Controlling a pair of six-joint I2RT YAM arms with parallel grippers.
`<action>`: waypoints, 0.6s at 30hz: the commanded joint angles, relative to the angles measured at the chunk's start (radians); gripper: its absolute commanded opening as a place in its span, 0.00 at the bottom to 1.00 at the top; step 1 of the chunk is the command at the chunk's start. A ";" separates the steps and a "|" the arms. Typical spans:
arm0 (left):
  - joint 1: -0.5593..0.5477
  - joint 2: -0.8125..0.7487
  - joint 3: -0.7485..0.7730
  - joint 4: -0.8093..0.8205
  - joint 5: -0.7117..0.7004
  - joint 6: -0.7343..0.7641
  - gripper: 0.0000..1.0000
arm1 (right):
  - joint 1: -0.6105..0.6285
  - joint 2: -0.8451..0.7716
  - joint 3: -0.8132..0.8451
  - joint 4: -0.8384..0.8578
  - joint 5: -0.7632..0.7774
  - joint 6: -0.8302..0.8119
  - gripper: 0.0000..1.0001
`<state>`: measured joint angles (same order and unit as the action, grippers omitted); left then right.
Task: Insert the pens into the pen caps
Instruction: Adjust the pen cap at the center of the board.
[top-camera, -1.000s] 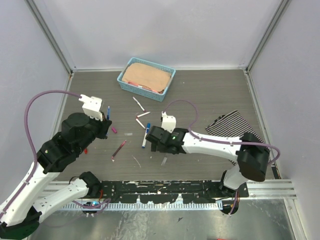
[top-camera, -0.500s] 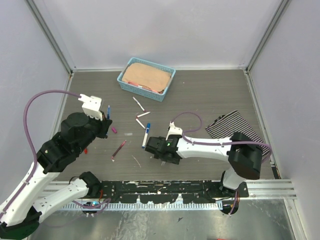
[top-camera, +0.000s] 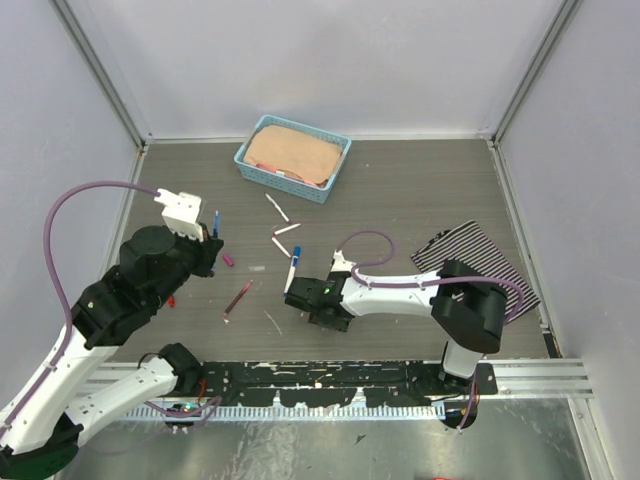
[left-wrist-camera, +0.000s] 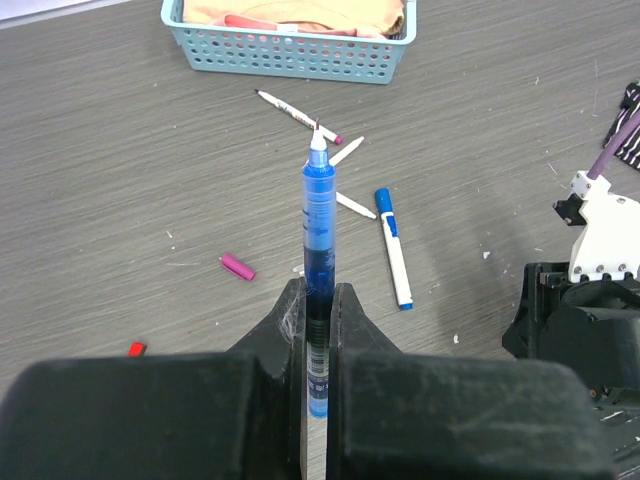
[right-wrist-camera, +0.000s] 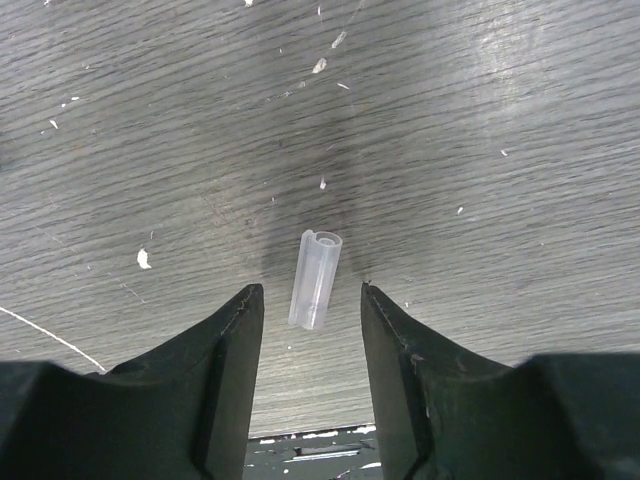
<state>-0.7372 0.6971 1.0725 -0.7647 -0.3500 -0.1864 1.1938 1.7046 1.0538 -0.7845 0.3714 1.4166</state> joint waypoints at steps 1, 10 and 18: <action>0.002 -0.011 -0.007 0.020 -0.004 0.001 0.04 | 0.001 0.006 0.015 0.014 0.012 0.015 0.47; 0.003 -0.009 -0.006 0.019 -0.001 0.001 0.04 | -0.002 0.008 -0.002 0.019 0.017 0.014 0.40; 0.003 -0.021 -0.005 0.009 -0.025 0.002 0.04 | -0.013 0.011 -0.037 0.030 0.013 -0.004 0.35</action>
<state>-0.7372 0.6922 1.0725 -0.7654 -0.3515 -0.1867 1.1896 1.7180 1.0389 -0.7612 0.3687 1.4136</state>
